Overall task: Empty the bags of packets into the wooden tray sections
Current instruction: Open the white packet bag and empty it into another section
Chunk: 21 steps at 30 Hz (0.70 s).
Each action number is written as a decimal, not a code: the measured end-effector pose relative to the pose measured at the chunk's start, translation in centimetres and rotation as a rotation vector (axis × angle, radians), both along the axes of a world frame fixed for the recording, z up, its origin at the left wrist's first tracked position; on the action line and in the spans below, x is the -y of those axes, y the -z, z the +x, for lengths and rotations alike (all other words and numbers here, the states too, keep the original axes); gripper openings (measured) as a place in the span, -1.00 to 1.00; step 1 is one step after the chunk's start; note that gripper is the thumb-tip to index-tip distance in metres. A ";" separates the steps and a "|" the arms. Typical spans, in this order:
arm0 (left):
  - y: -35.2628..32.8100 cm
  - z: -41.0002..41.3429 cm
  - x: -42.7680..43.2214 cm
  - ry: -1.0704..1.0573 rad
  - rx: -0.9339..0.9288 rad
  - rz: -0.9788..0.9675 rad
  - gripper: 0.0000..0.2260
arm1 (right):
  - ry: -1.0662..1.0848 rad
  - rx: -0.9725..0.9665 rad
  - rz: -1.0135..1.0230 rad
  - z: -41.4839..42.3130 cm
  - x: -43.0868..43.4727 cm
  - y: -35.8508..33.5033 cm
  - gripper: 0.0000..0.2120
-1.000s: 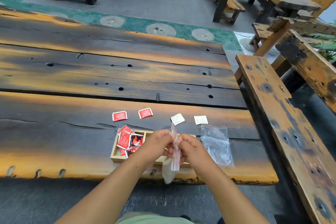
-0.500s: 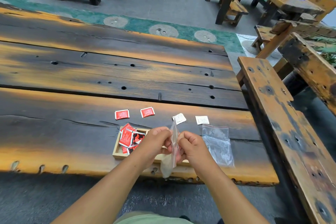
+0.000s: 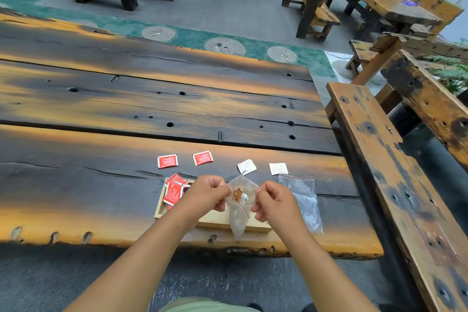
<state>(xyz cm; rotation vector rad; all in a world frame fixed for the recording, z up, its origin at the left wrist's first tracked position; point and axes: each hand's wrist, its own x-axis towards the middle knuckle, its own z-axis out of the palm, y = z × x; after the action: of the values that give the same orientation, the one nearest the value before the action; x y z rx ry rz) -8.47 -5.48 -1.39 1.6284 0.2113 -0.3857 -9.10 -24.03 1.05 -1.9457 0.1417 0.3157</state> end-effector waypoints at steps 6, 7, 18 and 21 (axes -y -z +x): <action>-1.0 0.5 -1.6 0.197 0.002 0.271 -0.72 | -0.109 0.134 -0.438 0.3 1.4 0.2 -0.82; -1.0 0.5 -1.8 0.214 0.005 0.307 -0.71 | -0.118 0.152 -0.493 0.3 1.6 0.3 -0.81; -1.7 -0.2 -3.3 0.247 0.053 0.200 -0.90 | -0.142 0.138 -0.479 0.0 2.5 -0.8 -0.82; -1.4 -0.7 -3.7 0.146 0.048 -0.088 -0.70 | -0.090 0.060 -0.245 -0.2 2.4 -2.3 -0.82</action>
<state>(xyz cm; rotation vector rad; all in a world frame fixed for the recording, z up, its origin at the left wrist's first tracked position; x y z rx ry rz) -9.16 -1.77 0.02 1.5685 0.0387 -0.4604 -9.29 -26.44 3.38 -2.2068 0.0551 0.3110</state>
